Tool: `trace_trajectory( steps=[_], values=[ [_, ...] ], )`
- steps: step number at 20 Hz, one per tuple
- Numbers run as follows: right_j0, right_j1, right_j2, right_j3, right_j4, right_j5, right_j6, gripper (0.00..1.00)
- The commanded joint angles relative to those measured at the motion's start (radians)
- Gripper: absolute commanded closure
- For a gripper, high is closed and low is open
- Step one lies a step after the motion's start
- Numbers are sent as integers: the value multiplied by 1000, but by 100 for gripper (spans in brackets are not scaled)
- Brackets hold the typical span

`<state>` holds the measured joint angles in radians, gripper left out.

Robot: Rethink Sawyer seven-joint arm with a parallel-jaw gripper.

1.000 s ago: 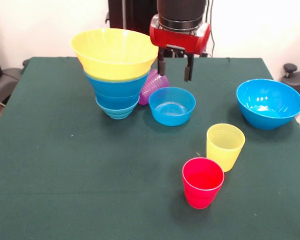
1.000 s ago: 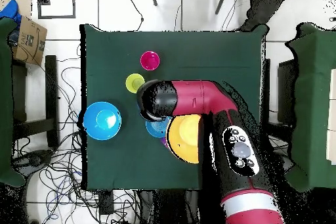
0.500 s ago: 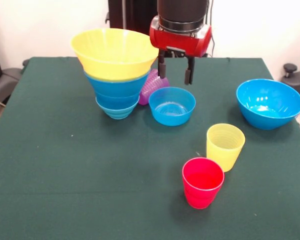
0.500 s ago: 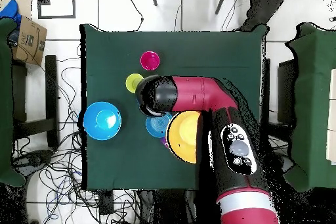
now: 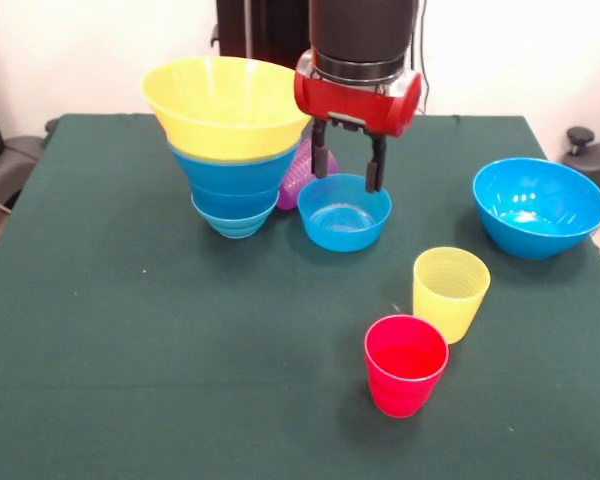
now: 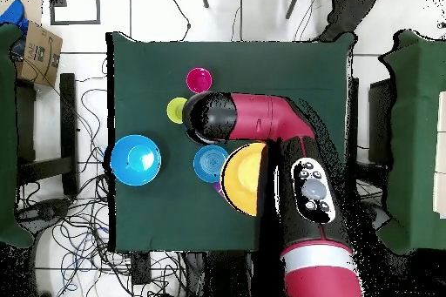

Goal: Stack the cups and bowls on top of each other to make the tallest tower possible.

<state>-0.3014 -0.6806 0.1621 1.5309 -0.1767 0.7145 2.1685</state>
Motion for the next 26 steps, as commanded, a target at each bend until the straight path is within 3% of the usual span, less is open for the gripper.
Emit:
trace_trajectory(
  steps=[1,12,26],
  values=[
    [47,48,-26,-76,48,-57,217,0],
    [128,119,-98,-134,124,-100,260,0],
    [161,115,-135,-97,203,-130,232,0]
  ],
)
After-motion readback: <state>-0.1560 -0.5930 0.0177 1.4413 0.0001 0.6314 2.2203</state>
